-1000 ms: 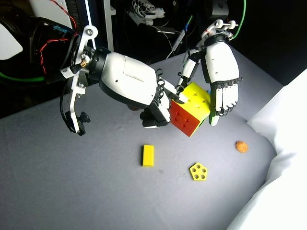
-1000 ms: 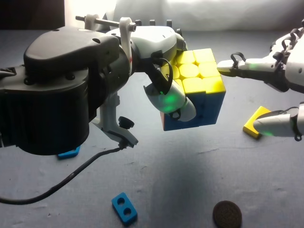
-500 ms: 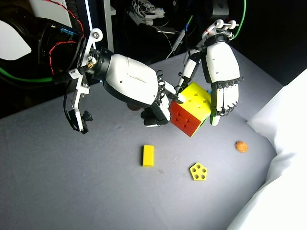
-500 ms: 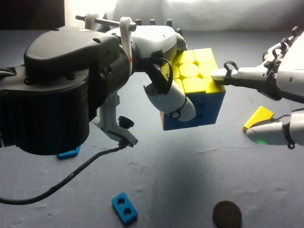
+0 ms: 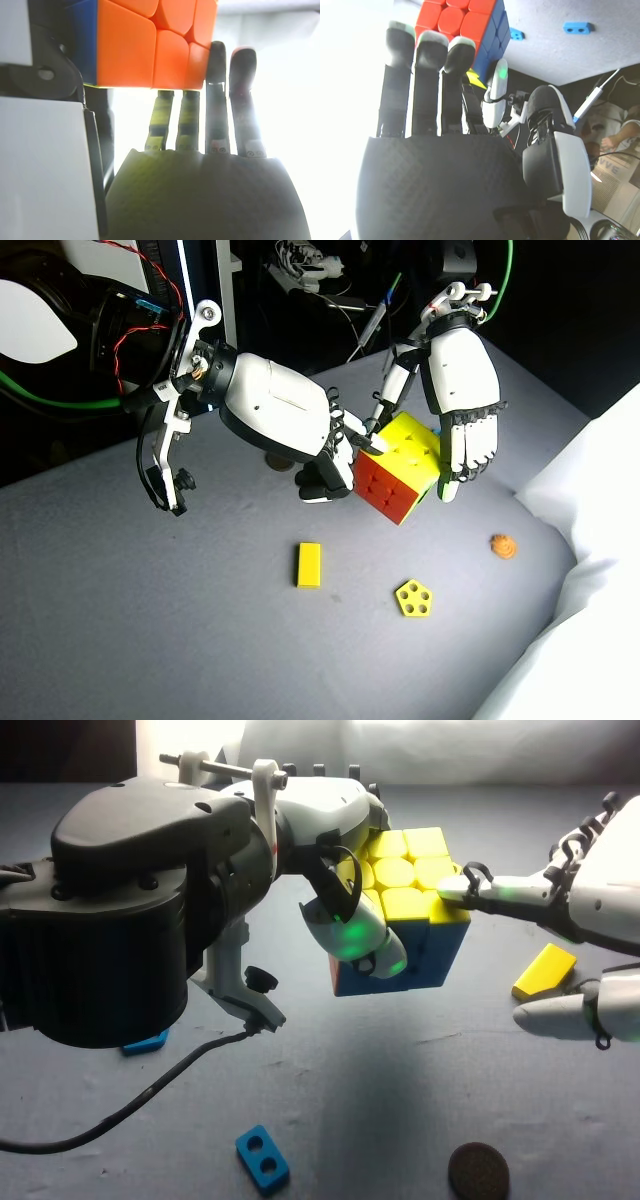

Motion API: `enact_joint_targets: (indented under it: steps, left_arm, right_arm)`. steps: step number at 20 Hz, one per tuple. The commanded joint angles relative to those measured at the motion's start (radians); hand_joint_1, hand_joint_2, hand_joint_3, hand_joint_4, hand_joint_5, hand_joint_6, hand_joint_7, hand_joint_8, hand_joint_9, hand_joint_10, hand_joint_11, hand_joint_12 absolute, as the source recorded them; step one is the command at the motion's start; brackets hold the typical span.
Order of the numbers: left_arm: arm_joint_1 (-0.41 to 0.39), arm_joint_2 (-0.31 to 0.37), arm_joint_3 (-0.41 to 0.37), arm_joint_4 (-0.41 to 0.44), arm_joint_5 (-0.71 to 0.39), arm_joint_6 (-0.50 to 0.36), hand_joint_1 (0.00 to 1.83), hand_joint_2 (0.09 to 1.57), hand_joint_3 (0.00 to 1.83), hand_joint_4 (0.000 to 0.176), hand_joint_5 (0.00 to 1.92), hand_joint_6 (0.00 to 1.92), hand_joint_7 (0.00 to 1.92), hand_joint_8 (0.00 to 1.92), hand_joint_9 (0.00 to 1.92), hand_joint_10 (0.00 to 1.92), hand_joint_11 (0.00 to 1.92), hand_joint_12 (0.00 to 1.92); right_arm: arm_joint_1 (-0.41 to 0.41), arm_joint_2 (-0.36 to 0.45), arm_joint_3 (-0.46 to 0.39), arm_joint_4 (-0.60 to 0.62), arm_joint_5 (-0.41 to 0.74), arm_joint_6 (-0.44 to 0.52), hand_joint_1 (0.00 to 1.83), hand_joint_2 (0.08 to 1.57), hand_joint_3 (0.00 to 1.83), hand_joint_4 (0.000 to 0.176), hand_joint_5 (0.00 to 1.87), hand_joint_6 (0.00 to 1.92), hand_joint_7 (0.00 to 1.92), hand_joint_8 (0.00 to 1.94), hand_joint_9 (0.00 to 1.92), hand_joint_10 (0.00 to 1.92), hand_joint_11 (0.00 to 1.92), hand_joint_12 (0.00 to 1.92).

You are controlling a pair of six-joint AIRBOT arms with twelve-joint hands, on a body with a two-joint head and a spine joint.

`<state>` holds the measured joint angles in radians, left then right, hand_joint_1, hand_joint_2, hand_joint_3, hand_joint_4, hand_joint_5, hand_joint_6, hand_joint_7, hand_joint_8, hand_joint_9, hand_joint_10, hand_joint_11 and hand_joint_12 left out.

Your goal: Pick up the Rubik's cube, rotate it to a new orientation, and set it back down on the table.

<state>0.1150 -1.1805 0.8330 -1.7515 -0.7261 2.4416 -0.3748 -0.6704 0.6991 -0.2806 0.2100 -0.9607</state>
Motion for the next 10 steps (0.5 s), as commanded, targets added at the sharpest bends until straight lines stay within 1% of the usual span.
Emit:
enact_joint_targets:
  steps: [1,3,5,6,8,10]
  left_arm:
    - [-0.025,0.007,-0.004,0.078,0.01,-0.02,1.08,1.26,0.0,0.0,0.68,1.42,0.32,1.59,0.34,1.62,0.24,1.8]
    - [-0.027,0.007,-0.004,0.078,0.006,-0.02,1.07,1.27,0.0,0.0,0.67,1.44,0.32,1.59,0.35,1.6,0.28,1.76]
    - [-0.028,0.007,-0.004,0.078,0.004,-0.02,1.08,1.27,0.0,0.0,0.68,1.42,0.32,1.56,0.34,1.59,0.27,1.74]
    - [-0.028,0.007,-0.004,0.078,0.004,-0.02,1.07,1.27,0.0,0.0,0.67,1.43,0.31,1.58,0.33,1.62,0.25,1.77]
    - [-0.027,0.007,-0.005,0.078,0.004,-0.02,1.08,1.26,0.0,0.0,0.69,1.41,0.3,1.58,0.32,1.62,0.25,1.76]
    - [-0.026,0.007,-0.005,0.078,0.004,-0.02,1.08,1.26,0.0,0.0,0.68,1.42,0.32,1.58,0.35,1.6,0.29,1.73]
  right_arm:
    - [-0.002,-0.002,-0.006,0.003,0.049,-0.004,0.04,1.24,0.0,0.0,0.16,0.01,0.67,1.73,0.78,1.92,0.65,1.92]
    - [-0.014,-0.009,-0.006,0.003,0.049,-0.012,0.06,1.24,0.0,0.0,0.14,0.0,0.66,1.77,0.76,1.92,0.61,1.92]
    - [-0.018,-0.013,-0.008,0.003,0.048,-0.022,0.05,1.24,0.0,0.0,0.15,0.0,0.64,1.77,0.78,1.92,0.64,1.92]
    - [-0.019,-0.015,-0.009,0.003,0.048,-0.024,0.08,1.24,0.0,0.0,0.13,0.0,0.64,1.77,0.79,1.92,0.65,1.92]
    - [-0.019,-0.018,-0.009,0.003,0.048,-0.025,0.03,1.25,0.0,0.0,0.11,0.0,0.62,1.78,0.76,1.92,0.61,1.92]
    - [-0.019,-0.022,-0.009,0.003,0.049,-0.025,0.01,1.25,0.0,0.0,0.11,0.0,0.61,1.74,0.73,1.92,0.61,1.92]
